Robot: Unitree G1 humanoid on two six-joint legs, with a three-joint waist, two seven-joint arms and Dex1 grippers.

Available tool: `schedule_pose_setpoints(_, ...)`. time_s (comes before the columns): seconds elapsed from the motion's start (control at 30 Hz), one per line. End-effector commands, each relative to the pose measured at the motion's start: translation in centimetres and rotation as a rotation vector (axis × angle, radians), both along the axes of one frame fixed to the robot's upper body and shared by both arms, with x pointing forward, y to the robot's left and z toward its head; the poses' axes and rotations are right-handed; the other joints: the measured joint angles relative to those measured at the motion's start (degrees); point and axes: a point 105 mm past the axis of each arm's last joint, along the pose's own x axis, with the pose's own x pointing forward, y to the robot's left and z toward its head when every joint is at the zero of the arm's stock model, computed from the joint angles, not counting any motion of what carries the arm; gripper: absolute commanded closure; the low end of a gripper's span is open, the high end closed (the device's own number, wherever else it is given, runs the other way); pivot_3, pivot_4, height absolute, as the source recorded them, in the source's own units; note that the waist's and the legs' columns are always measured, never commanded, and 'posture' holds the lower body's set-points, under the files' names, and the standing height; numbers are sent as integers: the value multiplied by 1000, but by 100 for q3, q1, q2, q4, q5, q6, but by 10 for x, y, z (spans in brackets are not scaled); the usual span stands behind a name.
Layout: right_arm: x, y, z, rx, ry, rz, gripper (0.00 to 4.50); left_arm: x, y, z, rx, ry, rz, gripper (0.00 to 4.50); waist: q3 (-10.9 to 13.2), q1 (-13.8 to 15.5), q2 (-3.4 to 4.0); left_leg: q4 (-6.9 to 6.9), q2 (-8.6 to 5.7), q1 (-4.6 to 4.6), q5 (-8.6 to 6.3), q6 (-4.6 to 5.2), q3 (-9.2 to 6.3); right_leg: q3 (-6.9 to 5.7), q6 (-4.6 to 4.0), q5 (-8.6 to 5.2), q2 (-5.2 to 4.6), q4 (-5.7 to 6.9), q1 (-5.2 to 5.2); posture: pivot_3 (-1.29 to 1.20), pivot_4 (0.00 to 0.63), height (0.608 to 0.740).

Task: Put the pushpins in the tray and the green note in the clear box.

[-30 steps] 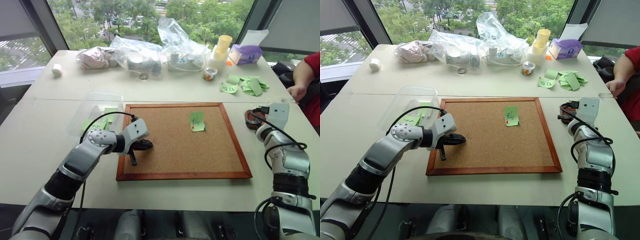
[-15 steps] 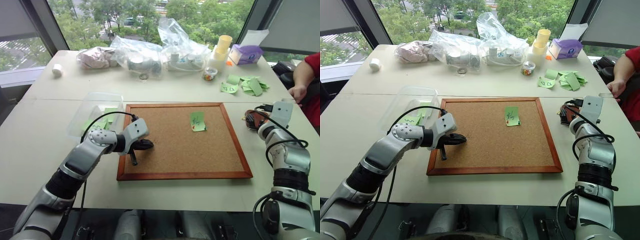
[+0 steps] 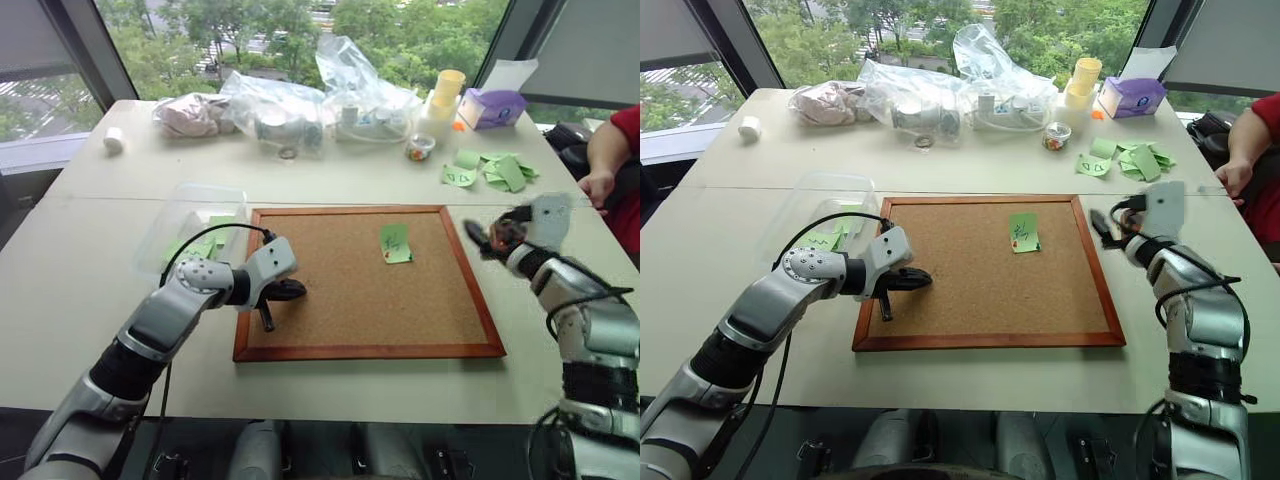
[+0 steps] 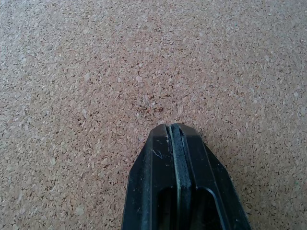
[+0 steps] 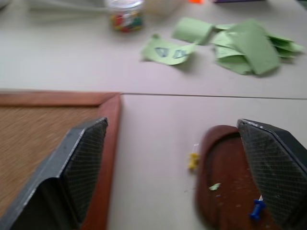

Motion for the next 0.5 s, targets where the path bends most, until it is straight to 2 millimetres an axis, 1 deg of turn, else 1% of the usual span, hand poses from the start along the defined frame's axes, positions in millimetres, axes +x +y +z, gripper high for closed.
schedule_pose_setpoints(0.03,-12,26,8,-30,-12,151,80,-3,0,-3,9,11,-14,4500,0,-1,0,1,0,0,0,0,1,0,0,0,0,0,0,0,150,735)
schedule_pose_setpoints(0.1,-17,40,-5,-30,18,219,80,-2,0,-3,13,9,-15,4500,0,1,-1,2,-1,0,-2,4,2,0,0,0,-1,0,0,0,150,735)
schedule_pose_setpoints(0.17,-17,48,-14,-23,31,240,80,-2,-1,-3,14,9,-19,4500,0,-1,-1,2,-2,0,-9,15,2,0,0,0,0,0,0,0,150,735)
schedule_pose_setpoints(0.37,-13,58,-25,-2,43,267,80,-2,0,-4,18,13,-19,4500,0,1,-1,2,-2,0,-5,8,3,0,-1,0,0,-1,0,0,150,735)
schedule_pose_setpoints(0.5,-8,60,-30,0,47,269,80,-3,1,-5,19,17,-16,4500,0,0,-1,2,-2,0,-2,4,3,0,-1,0,2,-1,0,0,150,735)
